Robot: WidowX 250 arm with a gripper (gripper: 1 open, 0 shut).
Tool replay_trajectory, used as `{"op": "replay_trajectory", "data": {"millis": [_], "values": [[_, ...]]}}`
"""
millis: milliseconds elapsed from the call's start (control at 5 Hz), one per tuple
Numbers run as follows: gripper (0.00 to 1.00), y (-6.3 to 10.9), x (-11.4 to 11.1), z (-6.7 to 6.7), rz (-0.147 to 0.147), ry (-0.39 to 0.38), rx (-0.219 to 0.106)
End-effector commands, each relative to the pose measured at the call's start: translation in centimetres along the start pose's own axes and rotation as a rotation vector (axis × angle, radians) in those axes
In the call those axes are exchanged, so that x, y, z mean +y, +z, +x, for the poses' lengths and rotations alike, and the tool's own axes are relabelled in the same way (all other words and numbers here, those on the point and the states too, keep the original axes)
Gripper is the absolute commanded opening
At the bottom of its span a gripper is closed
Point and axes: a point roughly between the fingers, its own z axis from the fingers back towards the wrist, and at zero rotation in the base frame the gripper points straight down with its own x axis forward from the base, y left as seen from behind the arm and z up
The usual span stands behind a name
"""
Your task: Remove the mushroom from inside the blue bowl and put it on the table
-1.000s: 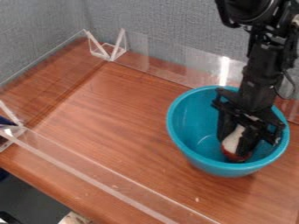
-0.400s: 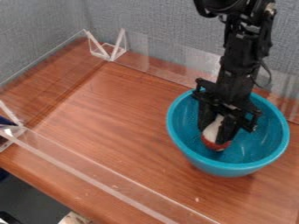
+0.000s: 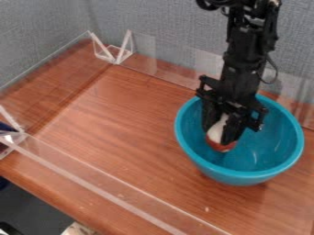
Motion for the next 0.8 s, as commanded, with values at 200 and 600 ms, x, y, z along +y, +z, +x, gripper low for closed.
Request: {"op": "replay_trajectory", "data": {"millis": [200, 600], "values": [[0.0, 3.6, 1.1, -0.4, 0.02, 0.018, -0.097], [0.0, 4.1, 1.4, -0.7, 0.027, 0.026, -0.103]]}}
